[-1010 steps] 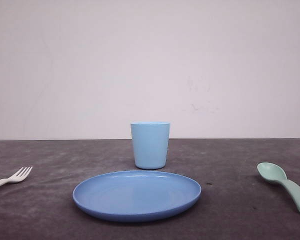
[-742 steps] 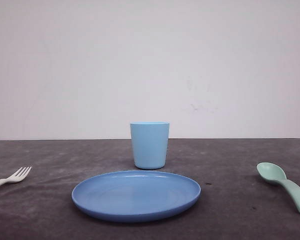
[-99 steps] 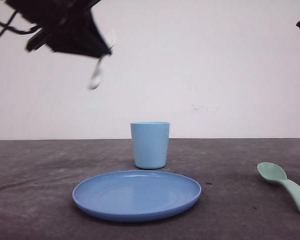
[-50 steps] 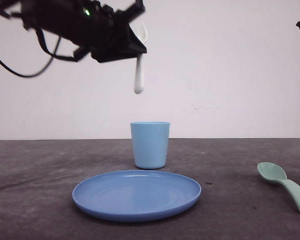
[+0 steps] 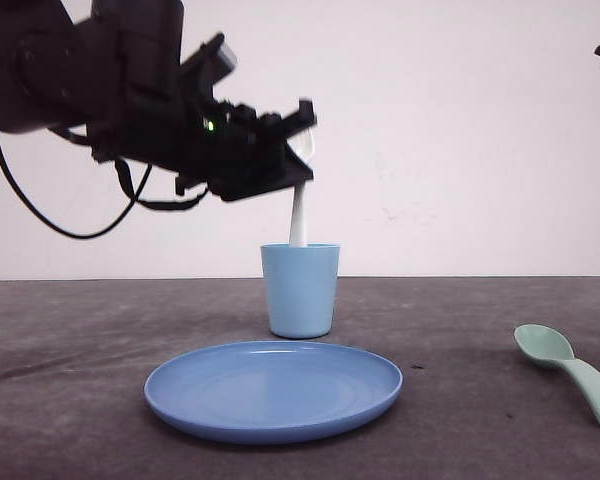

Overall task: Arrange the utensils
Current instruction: 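Lower the fork into the blue cup and open the left gripper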

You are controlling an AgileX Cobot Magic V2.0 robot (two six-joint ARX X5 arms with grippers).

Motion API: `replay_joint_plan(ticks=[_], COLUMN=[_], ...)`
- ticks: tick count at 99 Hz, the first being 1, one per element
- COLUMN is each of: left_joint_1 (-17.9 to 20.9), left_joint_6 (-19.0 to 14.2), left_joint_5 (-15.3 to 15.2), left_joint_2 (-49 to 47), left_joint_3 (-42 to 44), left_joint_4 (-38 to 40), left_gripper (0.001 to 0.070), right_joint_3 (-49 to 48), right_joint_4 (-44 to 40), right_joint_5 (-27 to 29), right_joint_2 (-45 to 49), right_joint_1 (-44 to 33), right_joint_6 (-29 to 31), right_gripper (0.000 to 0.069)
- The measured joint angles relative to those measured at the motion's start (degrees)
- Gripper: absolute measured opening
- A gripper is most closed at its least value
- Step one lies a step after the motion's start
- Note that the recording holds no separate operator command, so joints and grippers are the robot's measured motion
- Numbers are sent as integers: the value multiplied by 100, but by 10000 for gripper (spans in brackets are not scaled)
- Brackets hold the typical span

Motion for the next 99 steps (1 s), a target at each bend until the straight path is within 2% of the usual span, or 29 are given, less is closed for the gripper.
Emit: replay_joint_plan(ticks=[47,71,99], left_joint_1=[-15,-26,-52], left_joint_6=[302,343,341], left_joint_5=[2,0,15], left_joint_2=[376,376,302], left_joint_3=[0,0,0], left_joint_4=[-57,-55,-127], left_gripper=[47,179,196], right_joint_3=[0,0,0], right_joint_4=[-2,0,4], right_joint_5=[0,2,0], right_joint_2=[0,0,0], right_joint_1=[0,0,0], right_joint_6=[0,0,0], right_gripper=[666,666,666])
